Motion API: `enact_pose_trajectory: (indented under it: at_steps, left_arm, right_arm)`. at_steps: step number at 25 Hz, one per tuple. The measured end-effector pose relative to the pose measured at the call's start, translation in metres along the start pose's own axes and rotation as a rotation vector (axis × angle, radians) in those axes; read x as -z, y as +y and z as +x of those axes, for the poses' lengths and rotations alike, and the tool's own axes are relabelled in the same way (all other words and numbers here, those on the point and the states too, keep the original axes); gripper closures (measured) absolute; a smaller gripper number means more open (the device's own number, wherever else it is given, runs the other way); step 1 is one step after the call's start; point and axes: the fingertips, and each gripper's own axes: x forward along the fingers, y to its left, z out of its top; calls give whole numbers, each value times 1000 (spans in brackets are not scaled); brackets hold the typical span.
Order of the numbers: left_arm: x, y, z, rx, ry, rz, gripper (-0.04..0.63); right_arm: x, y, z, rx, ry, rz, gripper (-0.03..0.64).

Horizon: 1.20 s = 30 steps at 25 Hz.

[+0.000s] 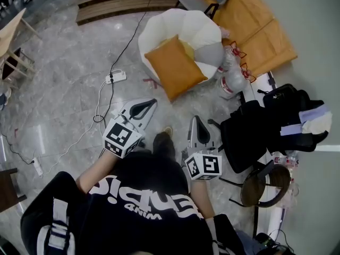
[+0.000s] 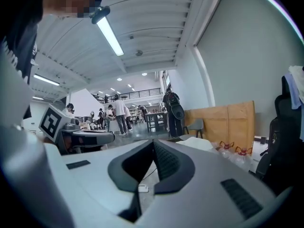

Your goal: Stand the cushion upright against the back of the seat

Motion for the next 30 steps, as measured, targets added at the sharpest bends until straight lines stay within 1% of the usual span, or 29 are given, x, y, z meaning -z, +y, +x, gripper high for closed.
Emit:
enact_pose_trajectory:
  at_steps: [6, 15, 20, 24, 30]
  left_arm:
    - [10, 3, 22, 33, 9, 1, 586]
    - [6, 5, 74, 73, 29, 9, 586]
    - [3, 25, 107, 54, 19, 28, 586]
    - [-6, 33, 136, 60, 38, 6, 586]
    - [-18, 57, 183, 33, 45, 9, 586]
  right_arm:
    - [7, -17, 10, 27, 6, 14, 595]
    - [13, -55, 36, 49, 39, 45, 595]
    - [14, -74, 64, 27, 67, 47, 595]
    - [13, -90, 91, 0, 85, 57, 595]
    - [5, -115, 133, -57, 97, 38, 595]
